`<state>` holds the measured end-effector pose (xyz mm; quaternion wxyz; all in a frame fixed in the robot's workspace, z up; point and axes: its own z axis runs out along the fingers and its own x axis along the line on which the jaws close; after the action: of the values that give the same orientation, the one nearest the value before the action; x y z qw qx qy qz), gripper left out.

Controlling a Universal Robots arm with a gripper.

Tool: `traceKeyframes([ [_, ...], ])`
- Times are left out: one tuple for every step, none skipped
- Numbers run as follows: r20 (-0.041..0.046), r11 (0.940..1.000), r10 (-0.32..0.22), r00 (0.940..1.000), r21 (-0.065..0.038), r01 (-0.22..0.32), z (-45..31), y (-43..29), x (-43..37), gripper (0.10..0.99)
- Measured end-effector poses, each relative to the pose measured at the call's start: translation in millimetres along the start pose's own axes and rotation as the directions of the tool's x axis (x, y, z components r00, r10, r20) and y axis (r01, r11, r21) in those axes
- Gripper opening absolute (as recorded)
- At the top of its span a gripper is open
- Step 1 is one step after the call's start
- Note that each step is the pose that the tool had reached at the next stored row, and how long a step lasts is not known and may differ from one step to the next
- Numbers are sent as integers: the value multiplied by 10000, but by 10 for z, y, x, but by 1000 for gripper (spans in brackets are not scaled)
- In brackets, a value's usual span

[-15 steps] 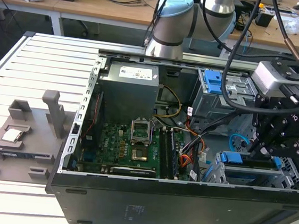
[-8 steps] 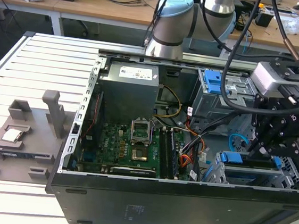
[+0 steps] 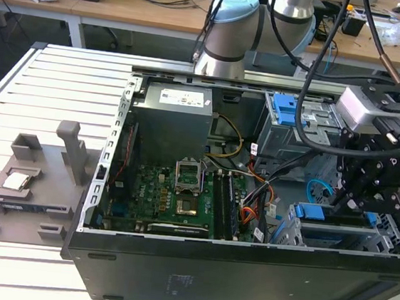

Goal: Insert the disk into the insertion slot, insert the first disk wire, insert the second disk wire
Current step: 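Insert the second disk wire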

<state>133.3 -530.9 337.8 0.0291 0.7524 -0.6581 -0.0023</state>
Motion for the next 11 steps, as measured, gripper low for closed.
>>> traceKeyframes([
  [-1,10000,1,10000,-4,-1,8,0,0,165],
  [1,10000,0,10000,-9,0,22,-1,0,165],
  [13,10000,-1,10000,-12,1,45,-2,-1,165],
  [17,10000,-1,10000,-12,1,53,-3,-1,165],
  [15,10000,-1,10000,-12,1,52,-3,-1,165],
  [17,10000,-1,10000,-11,1,54,-4,-1,165],
  [18,10000,-2,10000,-11,2,54,-5,-2,165],
  [19,10000,-1,10000,-11,1,55,-4,-1,165],
  [28,10000,-2,10000,-9,2,56,-5,-3,165],
  [37,10000,-5,10000,-7,5,62,-7,-3,173],
  [31,10000,-4,10000,-7,4,61,-7,-2,173],
])
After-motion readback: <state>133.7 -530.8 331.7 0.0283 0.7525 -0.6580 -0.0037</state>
